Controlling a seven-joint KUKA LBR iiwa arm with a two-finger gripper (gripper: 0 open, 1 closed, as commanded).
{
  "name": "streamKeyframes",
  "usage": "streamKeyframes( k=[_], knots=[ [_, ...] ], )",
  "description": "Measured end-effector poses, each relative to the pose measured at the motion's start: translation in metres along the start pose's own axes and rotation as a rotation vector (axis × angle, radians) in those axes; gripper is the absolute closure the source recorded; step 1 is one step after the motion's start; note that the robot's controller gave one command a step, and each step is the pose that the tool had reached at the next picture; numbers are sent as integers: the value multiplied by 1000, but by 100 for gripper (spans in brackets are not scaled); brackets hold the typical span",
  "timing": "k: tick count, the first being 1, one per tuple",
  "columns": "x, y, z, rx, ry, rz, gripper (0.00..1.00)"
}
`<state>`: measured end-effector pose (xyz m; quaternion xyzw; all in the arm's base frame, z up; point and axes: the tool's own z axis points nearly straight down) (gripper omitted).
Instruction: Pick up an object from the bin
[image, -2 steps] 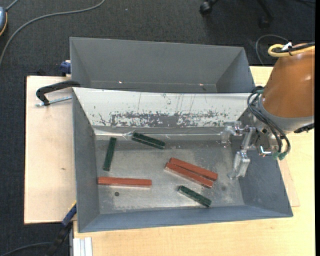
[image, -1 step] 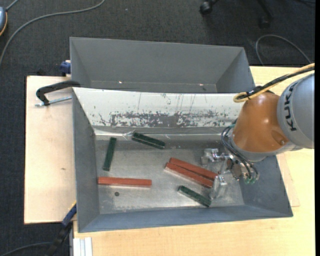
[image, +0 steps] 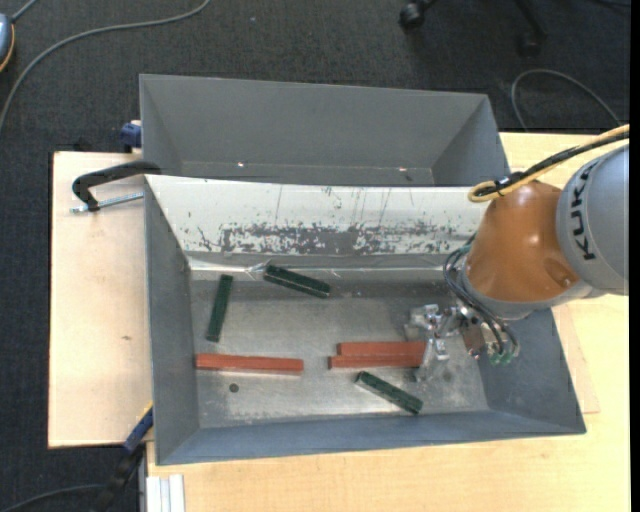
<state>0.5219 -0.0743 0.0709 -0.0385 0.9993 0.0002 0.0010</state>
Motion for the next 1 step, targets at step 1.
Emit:
streamKeyframes(
  k=[1],
  knots=[
    [-9, -19, -144, 4, -12, -77, 100]
  ],
)
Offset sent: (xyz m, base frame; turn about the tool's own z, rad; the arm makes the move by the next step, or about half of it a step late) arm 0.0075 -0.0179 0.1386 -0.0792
